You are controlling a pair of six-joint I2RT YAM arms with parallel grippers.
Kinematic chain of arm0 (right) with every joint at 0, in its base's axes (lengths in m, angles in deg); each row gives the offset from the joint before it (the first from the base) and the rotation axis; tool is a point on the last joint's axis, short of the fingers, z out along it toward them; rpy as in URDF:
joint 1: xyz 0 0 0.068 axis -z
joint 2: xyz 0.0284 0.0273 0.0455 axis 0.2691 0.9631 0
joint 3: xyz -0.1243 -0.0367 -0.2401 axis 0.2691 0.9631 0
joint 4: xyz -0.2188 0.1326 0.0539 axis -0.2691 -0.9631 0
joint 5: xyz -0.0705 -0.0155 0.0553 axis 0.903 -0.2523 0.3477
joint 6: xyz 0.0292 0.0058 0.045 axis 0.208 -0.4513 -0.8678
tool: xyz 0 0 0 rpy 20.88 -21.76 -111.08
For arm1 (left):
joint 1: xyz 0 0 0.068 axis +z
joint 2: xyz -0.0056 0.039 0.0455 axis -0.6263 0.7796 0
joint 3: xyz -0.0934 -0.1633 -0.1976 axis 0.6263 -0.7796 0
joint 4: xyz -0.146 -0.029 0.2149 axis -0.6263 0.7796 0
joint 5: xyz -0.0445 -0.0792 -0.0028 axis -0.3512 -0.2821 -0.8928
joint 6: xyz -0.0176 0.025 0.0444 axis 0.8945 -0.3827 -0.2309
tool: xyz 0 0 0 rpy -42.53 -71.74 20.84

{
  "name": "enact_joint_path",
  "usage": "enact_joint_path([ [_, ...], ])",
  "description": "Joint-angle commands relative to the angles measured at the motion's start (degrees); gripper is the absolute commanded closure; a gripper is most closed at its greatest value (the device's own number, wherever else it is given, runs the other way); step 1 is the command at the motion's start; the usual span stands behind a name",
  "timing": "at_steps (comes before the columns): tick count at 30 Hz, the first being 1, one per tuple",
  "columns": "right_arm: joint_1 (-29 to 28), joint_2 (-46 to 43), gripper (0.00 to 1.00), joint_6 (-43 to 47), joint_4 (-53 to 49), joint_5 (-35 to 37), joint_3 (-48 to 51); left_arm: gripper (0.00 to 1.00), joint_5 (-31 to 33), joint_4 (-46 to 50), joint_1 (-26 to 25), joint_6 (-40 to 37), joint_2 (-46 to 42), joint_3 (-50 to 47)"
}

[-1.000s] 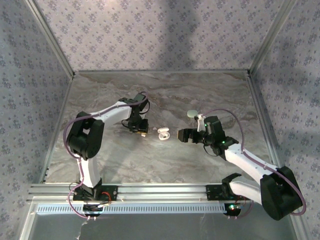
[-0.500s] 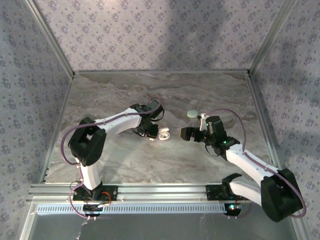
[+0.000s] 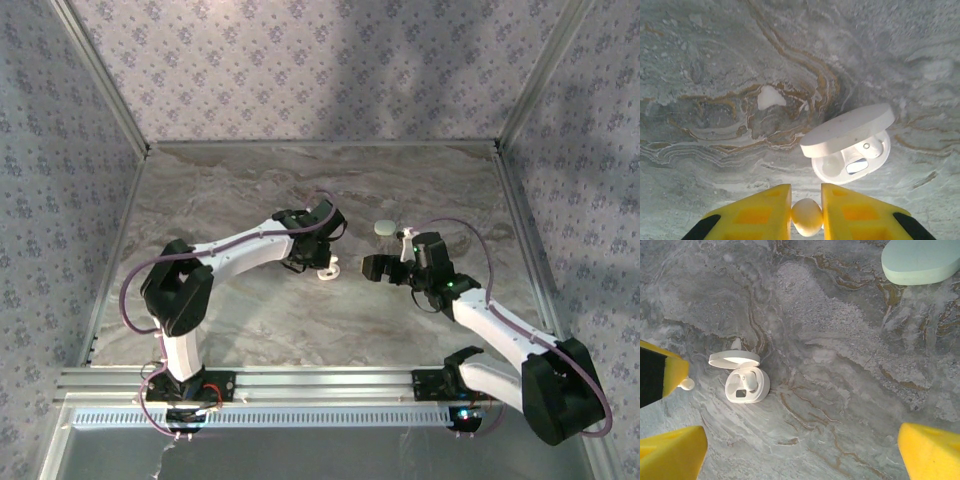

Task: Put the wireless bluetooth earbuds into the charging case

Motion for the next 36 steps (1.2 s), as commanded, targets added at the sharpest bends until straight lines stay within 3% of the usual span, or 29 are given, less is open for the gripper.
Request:
enact_joint_path([
  [1,0.5,-1.3,0.0,-0.3,-1.0,0.4,-0.7,0.77,3.2,-0.3,-1.1,1.7,2.2,2.6],
  [22,1.1,-1.3,0.0,-0.5,-0.5,-0.7,-0.4,0.78,12.2,6.1,-5.2,2.8,8.6,8.3],
  [36,1.1,-1.1,0.0,-0.5,-0.2,-0.9,-0.4,0.78,13.3,6.1,-6.2,3.0,10.9,9.0],
])
